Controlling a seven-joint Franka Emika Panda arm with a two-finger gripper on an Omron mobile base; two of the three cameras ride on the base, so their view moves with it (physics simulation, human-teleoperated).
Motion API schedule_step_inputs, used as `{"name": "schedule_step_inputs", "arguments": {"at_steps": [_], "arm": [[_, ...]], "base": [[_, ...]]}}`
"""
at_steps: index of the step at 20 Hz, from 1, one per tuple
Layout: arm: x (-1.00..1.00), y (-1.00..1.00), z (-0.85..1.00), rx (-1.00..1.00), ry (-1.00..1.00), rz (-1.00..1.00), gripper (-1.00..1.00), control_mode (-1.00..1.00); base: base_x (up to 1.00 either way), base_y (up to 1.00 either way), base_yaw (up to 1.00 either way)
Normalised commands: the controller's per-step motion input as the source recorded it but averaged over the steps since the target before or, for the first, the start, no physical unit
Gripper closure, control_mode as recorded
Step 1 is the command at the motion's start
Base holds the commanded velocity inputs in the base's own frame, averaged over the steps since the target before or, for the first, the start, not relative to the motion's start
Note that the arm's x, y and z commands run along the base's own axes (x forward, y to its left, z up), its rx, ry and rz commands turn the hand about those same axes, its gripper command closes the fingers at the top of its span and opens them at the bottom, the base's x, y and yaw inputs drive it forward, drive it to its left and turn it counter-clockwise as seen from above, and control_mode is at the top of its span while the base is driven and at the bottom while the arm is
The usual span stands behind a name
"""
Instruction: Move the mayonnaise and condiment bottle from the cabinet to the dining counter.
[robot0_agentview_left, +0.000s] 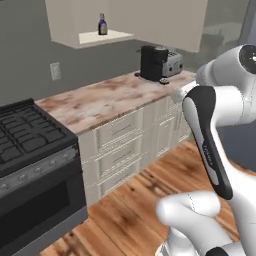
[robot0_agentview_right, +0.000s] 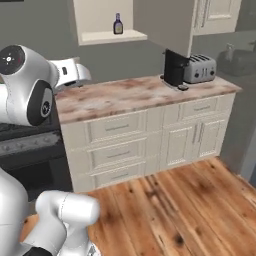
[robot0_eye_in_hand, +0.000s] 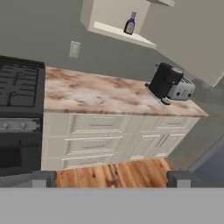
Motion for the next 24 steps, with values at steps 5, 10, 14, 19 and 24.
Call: {"name": "schedule_step_inputs", "arguments": {"at_steps": [5, 10, 14, 19, 24], "arm": [[0.0, 0.0, 0.0, 0.0, 0.0, 0.0, -1.0, 1.0], [0.0, 0.0, 0.0, 0.0, 0.0, 0.0, -1.0, 1.0], [0.0, 0.0, 0.0, 0.0, 0.0, 0.0, -1.0, 1.0], [0.0, 0.0, 0.0, 0.0, 0.0, 0.0, -1.0, 1.0], [0.0, 0.0, 0.0, 0.0, 0.0, 0.0, -1.0, 1.0]], "base": [[1.0, -0.55, 0.44], [1.0, -0.67, 0.39], [1.0, -0.75, 0.37], [0.97, -0.48, 0.21], [0.9, -0.03, 0.07]]}}
